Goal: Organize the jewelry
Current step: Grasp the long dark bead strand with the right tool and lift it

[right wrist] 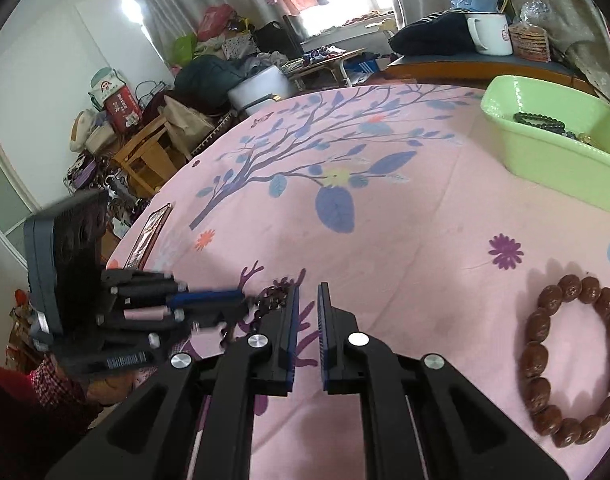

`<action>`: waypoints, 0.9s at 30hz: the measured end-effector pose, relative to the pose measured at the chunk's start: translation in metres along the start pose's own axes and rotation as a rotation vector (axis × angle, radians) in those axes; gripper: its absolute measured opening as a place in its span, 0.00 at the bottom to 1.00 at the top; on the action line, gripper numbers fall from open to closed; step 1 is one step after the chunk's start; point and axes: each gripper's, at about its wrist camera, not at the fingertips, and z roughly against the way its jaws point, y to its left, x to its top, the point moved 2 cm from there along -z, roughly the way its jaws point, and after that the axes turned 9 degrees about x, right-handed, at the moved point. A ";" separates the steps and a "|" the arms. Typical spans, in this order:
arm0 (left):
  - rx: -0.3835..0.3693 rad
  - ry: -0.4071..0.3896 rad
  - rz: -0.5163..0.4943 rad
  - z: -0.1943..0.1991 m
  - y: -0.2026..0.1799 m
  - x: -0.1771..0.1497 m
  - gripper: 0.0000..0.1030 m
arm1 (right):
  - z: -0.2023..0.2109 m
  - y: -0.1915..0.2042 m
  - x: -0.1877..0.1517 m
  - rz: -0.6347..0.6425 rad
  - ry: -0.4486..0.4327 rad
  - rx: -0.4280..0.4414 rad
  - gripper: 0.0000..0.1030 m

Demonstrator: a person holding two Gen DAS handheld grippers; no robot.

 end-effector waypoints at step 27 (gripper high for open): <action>0.072 0.000 0.142 0.002 0.050 -0.006 0.21 | -0.089 0.037 0.014 0.223 0.179 -0.024 0.00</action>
